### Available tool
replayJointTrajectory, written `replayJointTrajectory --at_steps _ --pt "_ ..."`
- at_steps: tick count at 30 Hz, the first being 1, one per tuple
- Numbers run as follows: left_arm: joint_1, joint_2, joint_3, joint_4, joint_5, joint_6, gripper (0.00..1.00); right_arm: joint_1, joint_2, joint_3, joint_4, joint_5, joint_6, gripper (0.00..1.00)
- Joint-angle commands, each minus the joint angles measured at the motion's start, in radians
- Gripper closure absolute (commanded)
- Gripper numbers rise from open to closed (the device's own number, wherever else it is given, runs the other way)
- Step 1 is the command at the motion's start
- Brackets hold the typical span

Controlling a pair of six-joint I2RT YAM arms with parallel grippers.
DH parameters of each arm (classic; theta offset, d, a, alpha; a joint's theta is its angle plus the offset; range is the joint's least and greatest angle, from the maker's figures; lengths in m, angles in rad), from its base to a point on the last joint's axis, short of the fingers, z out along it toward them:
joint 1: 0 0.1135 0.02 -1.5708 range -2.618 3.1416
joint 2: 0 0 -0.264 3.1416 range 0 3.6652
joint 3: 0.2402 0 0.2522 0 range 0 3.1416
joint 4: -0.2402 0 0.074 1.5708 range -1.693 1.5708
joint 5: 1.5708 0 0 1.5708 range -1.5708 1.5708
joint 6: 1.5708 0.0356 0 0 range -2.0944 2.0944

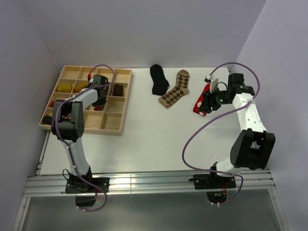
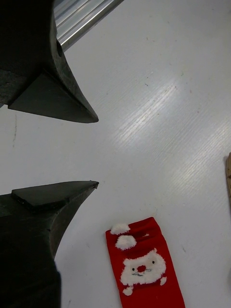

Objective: Roll the socks
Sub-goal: Place the sock in the storage box.

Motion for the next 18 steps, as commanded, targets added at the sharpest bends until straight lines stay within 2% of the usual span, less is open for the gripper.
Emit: replayJointTrajectory --at_steps 1,3,6,7,9,10,15,18 --pt "0.029 0.02 -0.041 0.001 0.276 -0.086 1.0 -0.002 -0.038 -0.007 0.025 0.004 0.008 0.41" --pt "0.039 0.022 -0.055 0.016 0.31 -0.108 0.99 0.0 -0.037 -0.006 0.023 0.008 0.013 0.41" --pt "0.06 0.028 -0.097 0.044 0.374 -0.135 0.88 0.003 -0.04 -0.012 0.031 0.021 0.019 0.41" --pt "0.066 0.026 -0.108 0.055 0.384 -0.138 0.77 0.004 -0.04 -0.013 0.034 0.028 0.019 0.41" --pt "0.068 0.011 -0.131 0.073 0.397 -0.146 0.73 0.006 -0.043 -0.018 0.034 0.039 0.016 0.41" --pt "0.068 0.005 -0.139 0.081 0.404 -0.149 0.65 0.007 -0.043 -0.02 0.037 0.048 0.016 0.41" --pt "0.065 -0.076 -0.165 0.099 0.408 -0.143 0.51 0.007 -0.043 -0.021 0.034 0.067 0.013 0.41" --pt "0.063 -0.118 -0.162 0.092 0.402 -0.137 0.48 0.007 -0.041 -0.02 0.034 0.064 0.013 0.41"
